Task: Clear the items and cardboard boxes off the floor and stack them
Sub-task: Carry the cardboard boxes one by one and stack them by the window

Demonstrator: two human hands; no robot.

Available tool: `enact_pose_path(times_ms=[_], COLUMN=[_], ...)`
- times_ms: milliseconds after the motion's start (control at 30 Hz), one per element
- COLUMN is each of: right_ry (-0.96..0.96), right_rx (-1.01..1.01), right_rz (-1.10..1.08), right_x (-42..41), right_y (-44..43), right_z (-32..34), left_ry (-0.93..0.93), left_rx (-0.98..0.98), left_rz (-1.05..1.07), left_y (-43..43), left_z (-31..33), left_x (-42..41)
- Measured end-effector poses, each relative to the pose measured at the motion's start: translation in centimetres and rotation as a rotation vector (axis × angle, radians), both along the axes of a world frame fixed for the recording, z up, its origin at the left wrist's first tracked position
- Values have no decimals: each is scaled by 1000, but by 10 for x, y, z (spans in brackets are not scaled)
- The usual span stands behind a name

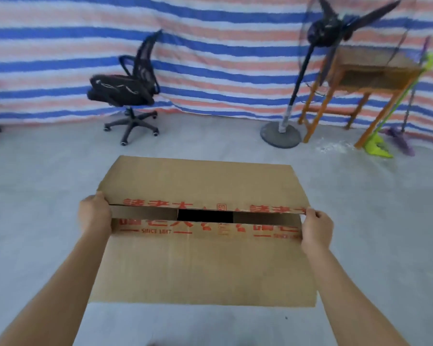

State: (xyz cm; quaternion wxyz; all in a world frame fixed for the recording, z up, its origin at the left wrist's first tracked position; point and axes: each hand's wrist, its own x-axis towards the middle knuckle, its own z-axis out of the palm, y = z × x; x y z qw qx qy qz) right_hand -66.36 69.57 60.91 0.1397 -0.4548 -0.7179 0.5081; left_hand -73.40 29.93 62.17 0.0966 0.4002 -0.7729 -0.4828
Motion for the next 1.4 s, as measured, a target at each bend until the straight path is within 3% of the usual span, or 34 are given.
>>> enact_pose_path(times_ms=[200, 400, 667, 1000, 1400], right_ry=[32, 61, 45, 63, 223], right_rx=[9, -62, -52, -55, -72], right_rz=[363, 555, 753, 1011, 1323], right_x=[-84, -120, -188, -331, -385], right_y=[-202, -364, -500, -667, -875], right_z=[21, 29, 36, 50, 88], left_ry=[41, 52, 54, 88, 239], left_rx=[17, -21, -46, -52, -136], left_rz=[325, 536, 748, 1007, 1386], left_y=[-191, -325, -409, -509, -614], left_z=[22, 43, 51, 60, 67], left_x=[71, 119, 130, 57, 53])
